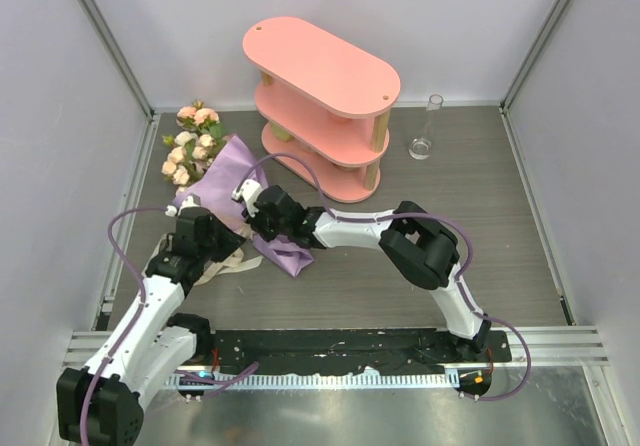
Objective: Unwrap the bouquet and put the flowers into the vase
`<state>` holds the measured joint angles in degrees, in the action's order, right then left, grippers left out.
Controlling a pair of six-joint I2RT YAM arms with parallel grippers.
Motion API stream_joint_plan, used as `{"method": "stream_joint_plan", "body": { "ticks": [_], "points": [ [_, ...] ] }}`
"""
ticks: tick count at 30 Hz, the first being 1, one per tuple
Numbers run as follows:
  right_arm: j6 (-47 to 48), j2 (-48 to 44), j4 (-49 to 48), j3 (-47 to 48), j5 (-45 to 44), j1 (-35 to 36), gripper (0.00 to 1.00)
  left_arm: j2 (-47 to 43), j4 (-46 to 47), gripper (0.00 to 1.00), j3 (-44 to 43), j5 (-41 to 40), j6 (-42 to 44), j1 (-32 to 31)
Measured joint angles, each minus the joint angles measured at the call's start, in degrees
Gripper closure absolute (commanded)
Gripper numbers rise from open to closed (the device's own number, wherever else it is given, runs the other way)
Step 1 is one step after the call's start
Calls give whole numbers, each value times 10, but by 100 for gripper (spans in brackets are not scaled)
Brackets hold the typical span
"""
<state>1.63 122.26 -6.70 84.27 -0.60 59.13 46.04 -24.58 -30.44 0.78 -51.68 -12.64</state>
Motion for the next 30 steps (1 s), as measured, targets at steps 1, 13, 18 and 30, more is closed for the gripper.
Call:
{"method": "stream_joint_plan", "body": {
  "ticks": [1, 13, 18, 30],
  "points": [
    [1, 0, 1, 1, -3, 2, 87, 1, 5, 87, 14, -1, -10, 0],
    [6, 0, 3, 5, -26, 11, 99, -43, 38, 79, 84, -52, -99, 0],
    [-24, -27, -58, -53, 24, 10, 99, 33, 81, 78, 89, -46, -109, 0],
    [-120, -84, -172, -153, 116, -23, 99, 140, 140, 78, 80, -65, -115, -1]
  ]
}}
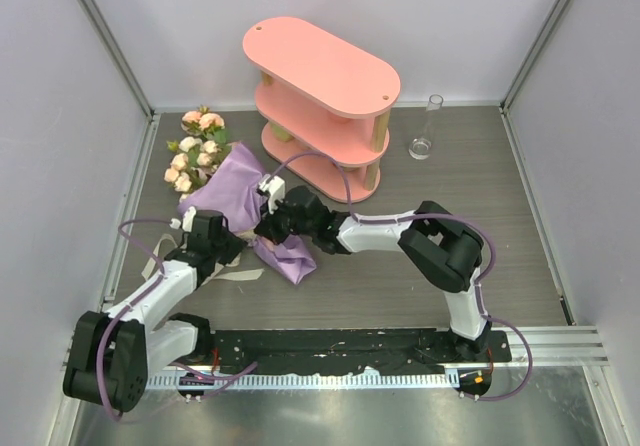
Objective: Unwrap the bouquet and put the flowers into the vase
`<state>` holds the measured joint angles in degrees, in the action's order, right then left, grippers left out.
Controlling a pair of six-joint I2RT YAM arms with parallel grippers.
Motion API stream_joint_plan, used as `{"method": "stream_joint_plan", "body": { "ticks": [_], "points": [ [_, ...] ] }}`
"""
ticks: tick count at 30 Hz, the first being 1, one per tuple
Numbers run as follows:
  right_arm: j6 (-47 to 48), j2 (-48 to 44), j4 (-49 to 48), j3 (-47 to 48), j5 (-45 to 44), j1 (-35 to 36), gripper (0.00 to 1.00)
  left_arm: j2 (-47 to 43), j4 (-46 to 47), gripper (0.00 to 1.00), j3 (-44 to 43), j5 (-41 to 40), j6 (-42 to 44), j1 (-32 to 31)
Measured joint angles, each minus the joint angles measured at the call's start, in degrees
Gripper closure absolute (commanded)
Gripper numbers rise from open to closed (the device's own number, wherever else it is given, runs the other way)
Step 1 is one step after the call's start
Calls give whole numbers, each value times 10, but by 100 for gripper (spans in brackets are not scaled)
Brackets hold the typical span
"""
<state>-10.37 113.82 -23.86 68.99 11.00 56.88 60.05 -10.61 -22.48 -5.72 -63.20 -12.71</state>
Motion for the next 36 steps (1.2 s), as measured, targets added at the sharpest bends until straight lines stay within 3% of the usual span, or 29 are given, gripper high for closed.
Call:
{"method": "stream_joint_plan", "body": {
  "ticks": [4, 6, 12, 16, 20, 26, 36],
  "points": [
    [-13, 0, 9, 8, 0, -14, 98, 6, 10, 76, 0, -3, -2, 0],
    [-22, 0, 20, 17, 1, -16, 82, 2, 12, 71, 0, -6, -4, 0],
    [-31, 0, 96, 83, -17, -16, 60, -28, 12, 62, 1, -6, 1, 0],
    [-27, 3, 177, 152, -94, -2, 60, -49, 16, 62, 4, -3, 2, 0],
    [-23, 13, 243, 201, -164, 25, 76, -51, 25, 63, 10, 4, 2, 0],
    [-12, 16, 302, 207, -229, 73, 85, -39, 49, 65, 23, 10, 0, 0],
    [-36, 71, 363, 255, -305, 87, 82, -27, 56, 64, 33, 12, -10, 0]
  ]
}}
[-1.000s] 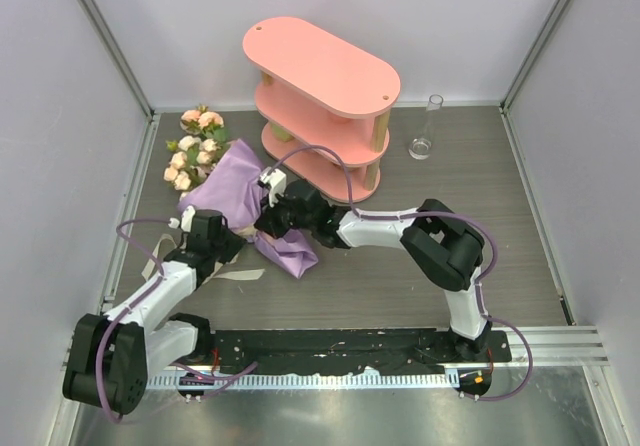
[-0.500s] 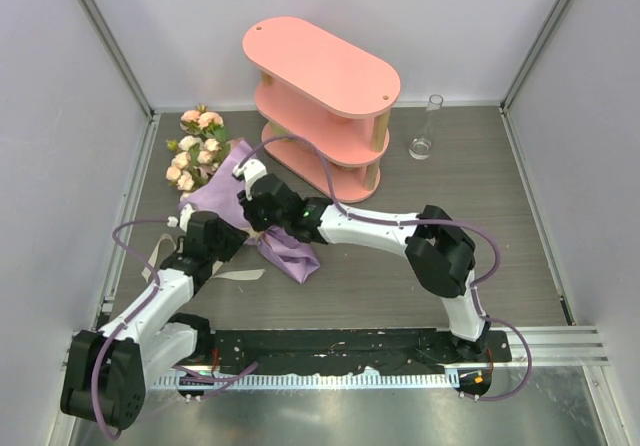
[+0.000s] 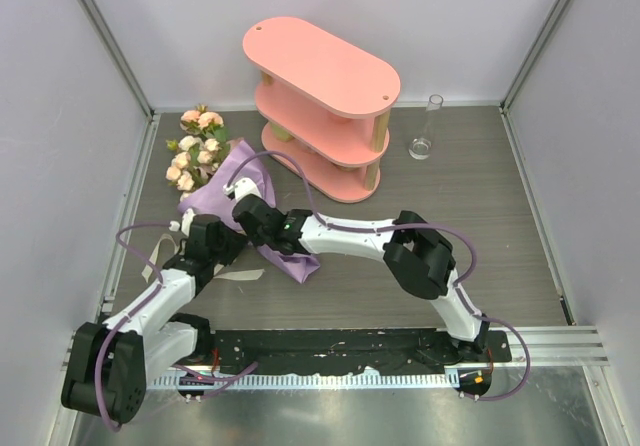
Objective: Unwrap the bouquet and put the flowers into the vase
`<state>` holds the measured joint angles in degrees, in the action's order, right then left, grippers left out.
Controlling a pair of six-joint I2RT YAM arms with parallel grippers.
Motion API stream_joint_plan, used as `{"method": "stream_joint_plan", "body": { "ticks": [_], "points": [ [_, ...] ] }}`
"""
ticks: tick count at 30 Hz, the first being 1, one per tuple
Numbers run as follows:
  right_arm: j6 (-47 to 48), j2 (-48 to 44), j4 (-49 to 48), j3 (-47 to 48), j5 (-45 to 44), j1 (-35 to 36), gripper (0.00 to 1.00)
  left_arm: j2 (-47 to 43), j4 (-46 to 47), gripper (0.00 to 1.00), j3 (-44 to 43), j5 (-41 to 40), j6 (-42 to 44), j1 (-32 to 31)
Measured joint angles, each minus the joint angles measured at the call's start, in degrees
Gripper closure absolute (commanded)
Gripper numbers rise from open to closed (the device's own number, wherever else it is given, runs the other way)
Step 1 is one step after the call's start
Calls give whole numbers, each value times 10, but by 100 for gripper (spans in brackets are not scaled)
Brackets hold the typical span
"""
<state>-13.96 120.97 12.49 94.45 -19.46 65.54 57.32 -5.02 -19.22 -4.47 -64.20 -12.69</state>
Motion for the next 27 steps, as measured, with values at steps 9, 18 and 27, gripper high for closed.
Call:
{"method": "stream_joint_plan", "body": {
  "ticks": [9, 18, 27],
  "points": [
    [-27, 35, 41, 31, -42, -2, 75, -7, 6, 61, 7, 0, -2, 0],
    [-30, 35, 47, 37, -35, -2, 73, -7, 11, 58, 8, 0, -3, 0],
    [-29, 35, 48, 37, -31, 0, 74, -7, 14, 56, 8, 0, -4, 0]
  ]
}}
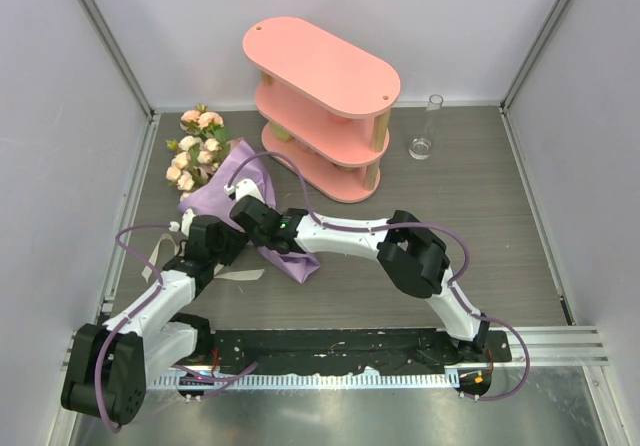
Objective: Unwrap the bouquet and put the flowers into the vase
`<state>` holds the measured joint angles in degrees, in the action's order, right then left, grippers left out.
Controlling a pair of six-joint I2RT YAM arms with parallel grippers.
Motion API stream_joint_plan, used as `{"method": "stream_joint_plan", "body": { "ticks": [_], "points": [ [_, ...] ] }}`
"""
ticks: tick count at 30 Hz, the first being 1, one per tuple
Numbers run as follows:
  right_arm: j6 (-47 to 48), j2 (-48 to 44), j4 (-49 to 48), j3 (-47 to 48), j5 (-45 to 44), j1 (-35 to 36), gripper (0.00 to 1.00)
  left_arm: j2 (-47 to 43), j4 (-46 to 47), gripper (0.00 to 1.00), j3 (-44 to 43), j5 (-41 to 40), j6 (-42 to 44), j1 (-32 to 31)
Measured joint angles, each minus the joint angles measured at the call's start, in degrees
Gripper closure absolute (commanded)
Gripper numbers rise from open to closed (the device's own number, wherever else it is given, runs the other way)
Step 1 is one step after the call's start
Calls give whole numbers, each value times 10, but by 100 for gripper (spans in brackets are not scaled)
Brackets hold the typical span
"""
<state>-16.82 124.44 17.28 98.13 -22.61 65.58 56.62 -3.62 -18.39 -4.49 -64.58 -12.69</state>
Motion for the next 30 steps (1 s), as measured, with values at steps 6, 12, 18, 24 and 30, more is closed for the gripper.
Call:
{"method": "stream_joint_plan", "body": {
  "ticks": [6, 12, 18, 24, 30],
  "points": [
    [6, 1, 7, 1, -9, 5, 74, 0, 0, 56, 0, 0, 0, 0],
    [19, 7, 12, 7, -13, 7, 83, 0, 0, 56, 0, 0, 0, 0],
    [32, 11, 12, 7, -14, 9, 98, 6, 0, 56, 0, 0, 0, 0],
    [45, 12, 6, 7, -24, 13, 99, 17, 4, 56, 0, 0, -1, 0],
    [59, 1, -57, -33, -37, 17, 99, 36, 5, 55, 0, -4, -8, 0]
  ]
}}
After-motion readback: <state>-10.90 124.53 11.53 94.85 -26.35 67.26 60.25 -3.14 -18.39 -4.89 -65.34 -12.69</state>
